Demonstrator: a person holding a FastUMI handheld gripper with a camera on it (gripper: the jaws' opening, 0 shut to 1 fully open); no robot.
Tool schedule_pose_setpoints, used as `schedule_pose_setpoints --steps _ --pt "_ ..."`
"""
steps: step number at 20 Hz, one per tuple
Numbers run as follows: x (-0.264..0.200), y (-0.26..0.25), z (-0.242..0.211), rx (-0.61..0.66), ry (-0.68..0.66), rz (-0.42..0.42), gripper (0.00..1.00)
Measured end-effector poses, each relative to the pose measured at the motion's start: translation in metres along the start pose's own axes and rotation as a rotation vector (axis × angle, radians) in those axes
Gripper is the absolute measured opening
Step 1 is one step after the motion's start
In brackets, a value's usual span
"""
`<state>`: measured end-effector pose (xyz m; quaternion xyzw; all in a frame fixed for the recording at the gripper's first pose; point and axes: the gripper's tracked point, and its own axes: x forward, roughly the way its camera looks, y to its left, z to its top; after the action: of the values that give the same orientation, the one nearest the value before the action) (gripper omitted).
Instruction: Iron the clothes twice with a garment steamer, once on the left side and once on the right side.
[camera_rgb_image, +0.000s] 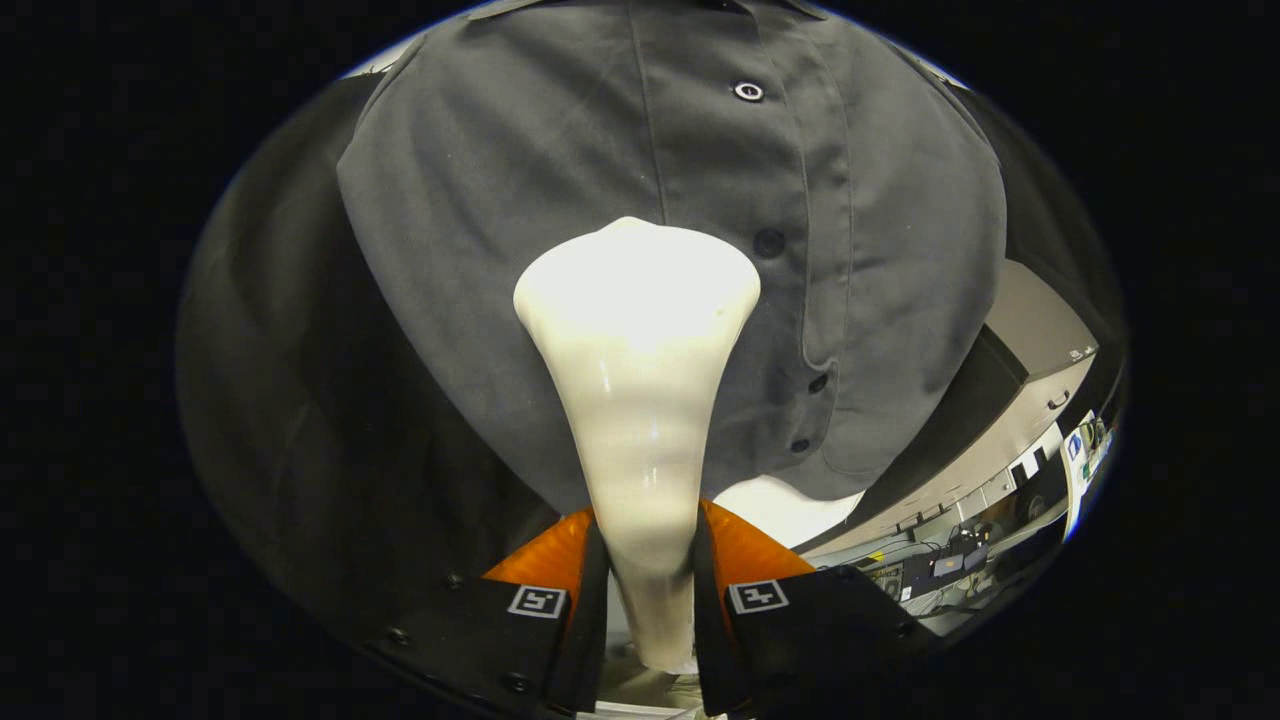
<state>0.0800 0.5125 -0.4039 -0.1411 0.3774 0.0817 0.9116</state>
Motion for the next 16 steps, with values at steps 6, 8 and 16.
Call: schedule_pose_setpoints --steps 6,8,16 --pt "0.023 -0.012 -0.031 -0.019 0.054 0.001 0.45" --pt "0.028 -0.011 -0.039 -0.022 0.074 0.002 0.45" --pt "0.044 -0.013 -0.066 -0.03 0.134 0.011 0.45"
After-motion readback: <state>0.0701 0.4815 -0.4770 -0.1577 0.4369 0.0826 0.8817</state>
